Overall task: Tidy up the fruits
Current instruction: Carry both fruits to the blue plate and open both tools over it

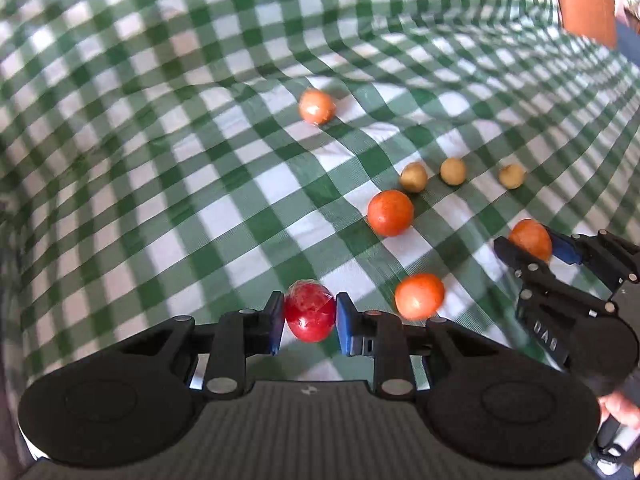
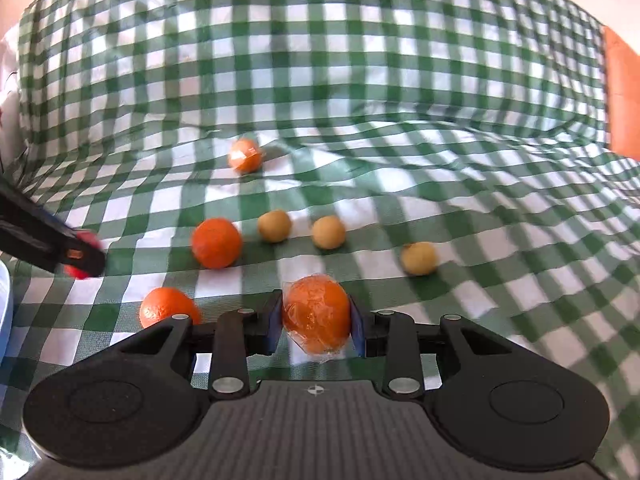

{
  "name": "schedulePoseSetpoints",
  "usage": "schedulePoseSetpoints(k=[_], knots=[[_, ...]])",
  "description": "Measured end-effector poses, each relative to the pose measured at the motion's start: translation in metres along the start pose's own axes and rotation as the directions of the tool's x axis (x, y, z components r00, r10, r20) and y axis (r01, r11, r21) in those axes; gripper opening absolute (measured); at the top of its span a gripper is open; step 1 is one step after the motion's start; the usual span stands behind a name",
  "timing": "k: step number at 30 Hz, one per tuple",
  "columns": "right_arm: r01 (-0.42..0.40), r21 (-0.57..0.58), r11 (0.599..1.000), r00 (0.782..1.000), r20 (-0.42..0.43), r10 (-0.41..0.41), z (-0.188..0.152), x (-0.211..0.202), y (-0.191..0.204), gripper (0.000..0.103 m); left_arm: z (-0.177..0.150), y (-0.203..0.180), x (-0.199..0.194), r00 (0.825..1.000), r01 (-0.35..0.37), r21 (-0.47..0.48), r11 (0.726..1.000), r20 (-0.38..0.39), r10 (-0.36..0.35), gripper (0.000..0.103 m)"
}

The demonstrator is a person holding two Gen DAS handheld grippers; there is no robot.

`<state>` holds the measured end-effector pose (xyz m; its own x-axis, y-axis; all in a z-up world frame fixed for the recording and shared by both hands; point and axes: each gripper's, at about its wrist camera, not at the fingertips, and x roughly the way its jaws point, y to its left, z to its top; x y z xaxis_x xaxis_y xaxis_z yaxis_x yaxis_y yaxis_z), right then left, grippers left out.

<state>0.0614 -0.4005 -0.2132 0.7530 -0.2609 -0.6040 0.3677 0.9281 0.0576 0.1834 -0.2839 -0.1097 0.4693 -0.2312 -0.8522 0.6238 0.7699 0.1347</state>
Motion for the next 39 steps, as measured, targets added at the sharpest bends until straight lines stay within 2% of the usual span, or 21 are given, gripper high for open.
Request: schedulePoseSetpoints(k=[4,10,14,17,21,24,26,33,39], knots=[[0.003,0.002,1.000,1.000,0.024,-0.003,0.011,-0.042,0.000,0.035,-0.024,0.014,-0.057,1.000,-0.018,-0.037,0.999,0.004,0.018,0.030],[-0.119,-0.046,0.992,0.989,0.078,0.122,0.019,-0.138,0.018,0.035,-0.086,0.034,-0.138,0.997,-0.078,-0.095,0.992,-0.019,0.077,0.030],[-0.223,-0.084,0.971,0.968,0.095,0.231,0.021,-0.195,0.044,0.035,-0.130,0.048,-0.183,0.990,-0.139,-0.139,0.981,-0.012,0.139,0.030],[-0.305,-0.083,0.949,0.947,0.076,0.311,0.023,-0.225,0.066,0.035,-0.160,0.056,-0.212,0.983,-0.179,-0.163,0.970,0.004,0.182,0.030],[-0.409,-0.063,0.910,0.911,0.032,0.411,0.024,-0.259,0.097,0.035,-0.193,0.066,-0.244,0.981,-0.185,-0.213,0.960,0.026,0.195,0.030],[-0.469,-0.072,0.880,0.882,-0.002,0.470,0.020,-0.280,0.122,0.035,-0.213,0.071,-0.261,0.979,-0.187,-0.249,0.950,0.032,0.201,0.030],[-0.490,-0.099,0.866,0.871,-0.019,0.491,0.017,-0.292,0.137,0.035,-0.226,0.075,-0.270,0.978,-0.189,-0.269,0.944,0.035,0.206,0.030],[-0.485,-0.210,0.849,0.872,-0.040,0.488,-0.004,-0.332,0.166,0.035,-0.254,0.079,-0.283,0.980,-0.171,-0.308,0.936,0.042,0.193,0.030],[-0.467,-0.250,0.848,0.880,-0.041,0.473,-0.009,-0.341,0.173,0.035,-0.258,0.084,-0.286,0.981,-0.154,-0.333,0.930,0.059,0.184,0.030]])
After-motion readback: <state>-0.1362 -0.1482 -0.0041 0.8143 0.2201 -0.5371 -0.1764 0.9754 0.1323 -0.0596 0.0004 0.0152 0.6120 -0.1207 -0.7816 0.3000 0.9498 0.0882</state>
